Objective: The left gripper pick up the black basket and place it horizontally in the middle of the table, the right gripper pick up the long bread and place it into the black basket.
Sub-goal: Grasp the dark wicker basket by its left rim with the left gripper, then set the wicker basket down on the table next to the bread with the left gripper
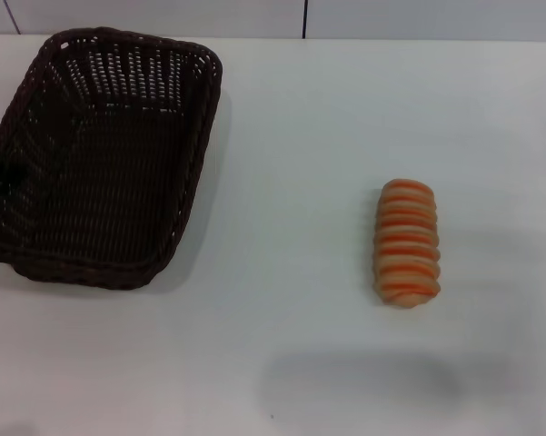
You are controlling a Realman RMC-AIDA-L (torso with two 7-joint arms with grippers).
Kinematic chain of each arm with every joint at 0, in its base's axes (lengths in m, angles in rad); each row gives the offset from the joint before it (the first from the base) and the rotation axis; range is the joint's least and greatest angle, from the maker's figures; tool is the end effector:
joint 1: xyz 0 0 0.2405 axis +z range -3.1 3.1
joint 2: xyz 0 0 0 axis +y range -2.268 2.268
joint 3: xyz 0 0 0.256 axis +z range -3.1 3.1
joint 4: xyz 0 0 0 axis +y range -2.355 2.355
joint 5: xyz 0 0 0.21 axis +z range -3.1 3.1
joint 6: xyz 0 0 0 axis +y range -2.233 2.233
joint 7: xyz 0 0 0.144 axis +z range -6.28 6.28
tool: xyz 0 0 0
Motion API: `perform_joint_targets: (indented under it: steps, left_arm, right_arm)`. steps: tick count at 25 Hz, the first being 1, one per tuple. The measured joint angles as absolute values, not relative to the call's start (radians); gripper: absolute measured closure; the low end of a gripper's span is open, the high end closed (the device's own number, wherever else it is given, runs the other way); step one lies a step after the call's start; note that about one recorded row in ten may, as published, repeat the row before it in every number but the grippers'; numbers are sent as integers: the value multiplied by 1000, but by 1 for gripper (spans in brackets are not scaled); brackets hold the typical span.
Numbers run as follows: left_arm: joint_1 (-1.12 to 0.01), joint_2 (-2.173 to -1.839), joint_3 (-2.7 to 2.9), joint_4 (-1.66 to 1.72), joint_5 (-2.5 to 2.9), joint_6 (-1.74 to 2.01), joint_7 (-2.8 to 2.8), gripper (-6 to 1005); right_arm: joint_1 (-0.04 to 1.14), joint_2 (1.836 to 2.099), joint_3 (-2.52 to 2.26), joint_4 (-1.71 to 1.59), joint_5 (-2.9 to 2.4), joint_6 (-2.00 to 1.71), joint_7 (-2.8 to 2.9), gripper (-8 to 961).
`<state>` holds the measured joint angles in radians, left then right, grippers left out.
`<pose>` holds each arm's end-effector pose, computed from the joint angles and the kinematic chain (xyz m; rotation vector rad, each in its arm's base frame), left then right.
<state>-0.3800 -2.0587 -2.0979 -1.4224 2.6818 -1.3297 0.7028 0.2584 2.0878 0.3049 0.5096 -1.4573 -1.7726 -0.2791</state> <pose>-0.2837 0.3546 0.0972 -2.1145 -1.0579 0.2715 0.3009 0.2409 0.0068 -1.0497 0.3514 0.7767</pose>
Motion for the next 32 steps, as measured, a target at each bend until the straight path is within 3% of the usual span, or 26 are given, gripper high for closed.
perform_joint_targets:
  steps: [14,32]
  left_arm:
    - [-444,-2049,-2228,-1438,2612,-1422,938,759]
    - [-563,-1980,-2303,-1517,2379,-1725,1343,810]
  right_arm:
    - [251,2088,304,521,-1456,-1792,-279,354]
    - [197,2091,304,553,-1449,-1833,-278,353]
